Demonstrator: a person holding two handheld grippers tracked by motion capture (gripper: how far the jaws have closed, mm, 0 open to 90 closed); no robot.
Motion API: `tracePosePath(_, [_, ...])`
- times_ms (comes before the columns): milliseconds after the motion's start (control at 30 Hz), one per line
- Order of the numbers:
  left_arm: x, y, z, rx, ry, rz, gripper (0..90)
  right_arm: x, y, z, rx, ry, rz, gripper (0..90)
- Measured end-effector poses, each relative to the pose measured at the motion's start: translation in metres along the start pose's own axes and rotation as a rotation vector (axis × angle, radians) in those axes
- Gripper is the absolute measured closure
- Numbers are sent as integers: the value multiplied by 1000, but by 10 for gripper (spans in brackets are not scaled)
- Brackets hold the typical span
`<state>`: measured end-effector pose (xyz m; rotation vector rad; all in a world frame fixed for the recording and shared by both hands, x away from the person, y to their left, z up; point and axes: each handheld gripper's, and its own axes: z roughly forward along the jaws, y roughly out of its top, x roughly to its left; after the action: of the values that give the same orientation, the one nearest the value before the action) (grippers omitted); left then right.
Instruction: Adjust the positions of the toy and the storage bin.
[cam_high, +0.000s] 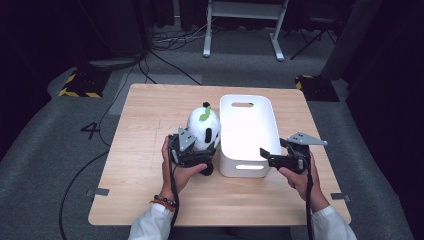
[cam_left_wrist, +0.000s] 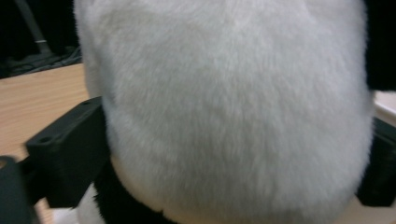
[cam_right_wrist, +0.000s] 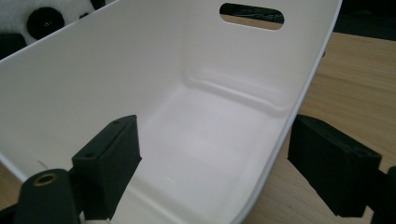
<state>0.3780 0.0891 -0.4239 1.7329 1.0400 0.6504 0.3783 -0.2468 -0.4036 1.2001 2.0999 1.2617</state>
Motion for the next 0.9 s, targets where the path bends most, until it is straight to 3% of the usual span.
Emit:
tracePosePath(167, [-2, 1, -1, 18, 29, 37, 217, 1, 1, -1, -1, -10, -19, 173])
tracePosePath(333, [2, 0, -4, 8, 18, 40, 319, 3, 4, -3, 5, -32, -51, 186])
tracePosePath(533, [2, -1, -4, -6, 18, 42, 350, 2, 6, -11, -19, -25, -49, 196])
tracePosePath(700, [3, -1, -5, -7, 9, 34, 350, 1, 7, -25, -65, -40, -86, 194])
tracePosePath(900, [5, -1, -6, -2, -7, 40, 349, -24, -4, -42, -100, -59, -109, 193])
